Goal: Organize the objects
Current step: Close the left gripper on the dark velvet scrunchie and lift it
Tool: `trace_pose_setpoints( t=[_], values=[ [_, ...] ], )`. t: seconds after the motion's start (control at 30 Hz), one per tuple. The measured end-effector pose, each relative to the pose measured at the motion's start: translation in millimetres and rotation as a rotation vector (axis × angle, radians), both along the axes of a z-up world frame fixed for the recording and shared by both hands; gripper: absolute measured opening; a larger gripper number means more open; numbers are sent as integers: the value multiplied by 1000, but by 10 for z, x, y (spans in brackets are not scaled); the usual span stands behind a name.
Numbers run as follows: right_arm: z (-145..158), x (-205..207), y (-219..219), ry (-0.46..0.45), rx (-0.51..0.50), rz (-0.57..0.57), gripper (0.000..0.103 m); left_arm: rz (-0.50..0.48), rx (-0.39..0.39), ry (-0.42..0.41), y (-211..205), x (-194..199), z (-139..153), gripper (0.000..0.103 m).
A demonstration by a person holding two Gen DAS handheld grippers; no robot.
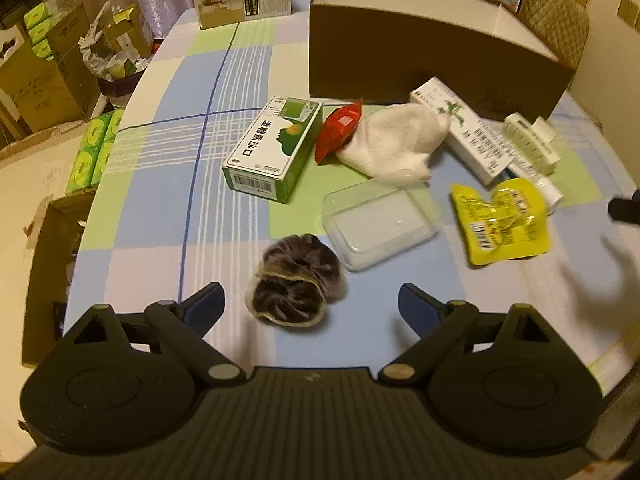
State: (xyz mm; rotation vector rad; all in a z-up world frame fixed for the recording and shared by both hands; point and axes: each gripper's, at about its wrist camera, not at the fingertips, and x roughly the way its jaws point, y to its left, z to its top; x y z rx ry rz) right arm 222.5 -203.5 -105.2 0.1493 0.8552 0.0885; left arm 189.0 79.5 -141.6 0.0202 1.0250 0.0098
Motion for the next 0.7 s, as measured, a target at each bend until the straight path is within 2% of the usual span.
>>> trace_pose_setpoints(
  t=[0.2, 0.3, 0.57, 0.7],
  values=[
    [-37, 187, -16, -20, -1, 14, 101, -11, 20, 16, 38, 146, -94, 87],
    [-132, 184, -25, 5, 26, 15, 101, -5, 15, 31, 51, 179, -190, 86],
    [-276, 230, 59, 36, 2, 46, 101, 38, 27, 72, 95, 279, -348, 73],
    [-338, 252, 71, 58, 5, 51, 101, 47, 0, 73, 131, 298, -369, 66]
  ],
)
